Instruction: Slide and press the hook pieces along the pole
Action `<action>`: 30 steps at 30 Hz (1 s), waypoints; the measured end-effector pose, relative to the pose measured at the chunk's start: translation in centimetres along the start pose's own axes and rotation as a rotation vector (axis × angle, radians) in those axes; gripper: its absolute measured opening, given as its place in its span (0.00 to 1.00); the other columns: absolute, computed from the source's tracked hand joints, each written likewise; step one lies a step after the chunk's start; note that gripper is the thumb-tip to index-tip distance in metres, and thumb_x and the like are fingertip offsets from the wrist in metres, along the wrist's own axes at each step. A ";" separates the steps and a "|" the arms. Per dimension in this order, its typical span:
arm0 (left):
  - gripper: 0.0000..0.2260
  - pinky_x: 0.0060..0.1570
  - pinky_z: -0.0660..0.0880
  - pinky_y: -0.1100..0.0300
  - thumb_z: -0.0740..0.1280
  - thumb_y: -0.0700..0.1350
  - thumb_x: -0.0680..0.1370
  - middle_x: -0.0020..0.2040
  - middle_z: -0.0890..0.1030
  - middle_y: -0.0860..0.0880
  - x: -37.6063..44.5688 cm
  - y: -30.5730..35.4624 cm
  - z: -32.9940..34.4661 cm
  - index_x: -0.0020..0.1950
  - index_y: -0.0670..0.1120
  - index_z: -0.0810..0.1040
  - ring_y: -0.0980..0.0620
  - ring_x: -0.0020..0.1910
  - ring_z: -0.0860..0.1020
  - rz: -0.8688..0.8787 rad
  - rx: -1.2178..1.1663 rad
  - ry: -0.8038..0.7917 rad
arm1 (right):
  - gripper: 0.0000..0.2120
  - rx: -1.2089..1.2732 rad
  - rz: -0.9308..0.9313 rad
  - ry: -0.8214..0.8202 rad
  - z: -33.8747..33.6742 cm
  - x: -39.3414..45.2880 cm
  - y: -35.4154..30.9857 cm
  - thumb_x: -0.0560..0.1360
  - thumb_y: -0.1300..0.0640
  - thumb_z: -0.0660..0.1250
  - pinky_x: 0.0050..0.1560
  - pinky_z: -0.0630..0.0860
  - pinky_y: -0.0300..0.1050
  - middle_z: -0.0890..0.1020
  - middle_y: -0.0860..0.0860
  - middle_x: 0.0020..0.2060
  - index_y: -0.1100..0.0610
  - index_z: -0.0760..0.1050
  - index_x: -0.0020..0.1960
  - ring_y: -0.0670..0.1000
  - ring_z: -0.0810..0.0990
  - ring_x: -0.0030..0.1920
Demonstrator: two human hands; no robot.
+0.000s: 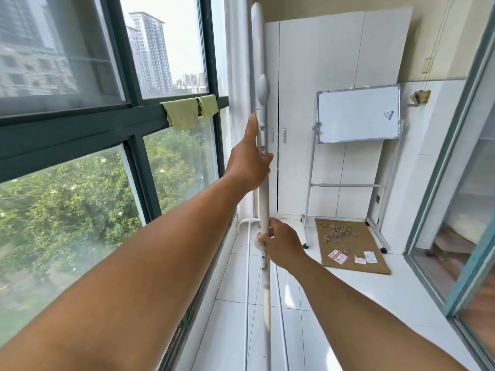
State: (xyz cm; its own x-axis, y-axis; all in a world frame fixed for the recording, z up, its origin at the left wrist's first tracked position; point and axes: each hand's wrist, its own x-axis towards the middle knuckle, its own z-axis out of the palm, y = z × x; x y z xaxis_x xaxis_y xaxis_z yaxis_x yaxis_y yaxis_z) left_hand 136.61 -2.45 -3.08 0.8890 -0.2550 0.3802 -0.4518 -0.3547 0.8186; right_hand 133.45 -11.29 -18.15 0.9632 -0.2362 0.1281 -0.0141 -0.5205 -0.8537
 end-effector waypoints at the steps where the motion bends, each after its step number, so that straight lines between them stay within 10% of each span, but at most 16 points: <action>1: 0.35 0.40 0.77 0.54 0.61 0.38 0.78 0.49 0.76 0.42 0.8 -0.2 0.5 0.73 0.62 0.45 0.43 0.44 0.81 0.000 0.000 0.001 | 0.10 0.006 -0.002 0.000 -0.3 0.9 0.3 0.74 0.63 0.59 0.22 0.70 0.29 0.78 0.54 0.39 0.63 0.74 0.54 0.49 0.74 0.30; 24: 0.29 0.50 0.77 0.50 0.61 0.40 0.77 0.52 0.77 0.44 11.9 -2.8 7.2 0.74 0.56 0.52 0.44 0.47 0.77 0.022 0.104 0.093 | 0.08 0.009 -0.026 0.035 -4.0 12.5 4.5 0.72 0.62 0.62 0.22 0.67 0.26 0.79 0.42 0.26 0.51 0.73 0.38 0.40 0.75 0.25; 30: 0.30 0.35 0.71 0.64 0.63 0.40 0.77 0.50 0.78 0.45 14.1 -3.7 7.6 0.74 0.55 0.54 0.48 0.46 0.78 0.005 0.015 0.074 | 0.05 0.017 -0.003 0.034 -4.0 14.5 5.0 0.73 0.61 0.63 0.31 0.71 0.37 0.83 0.49 0.35 0.56 0.77 0.47 0.49 0.78 0.34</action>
State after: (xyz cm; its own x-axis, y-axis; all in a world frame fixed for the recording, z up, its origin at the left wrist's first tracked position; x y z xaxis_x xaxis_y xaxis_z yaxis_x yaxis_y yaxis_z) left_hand 150.28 -11.55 -4.05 0.8894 -0.1896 0.4159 -0.4571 -0.3670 0.8102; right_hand 146.31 -20.58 -18.59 0.9536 -0.2622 0.1476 -0.0061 -0.5072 -0.8618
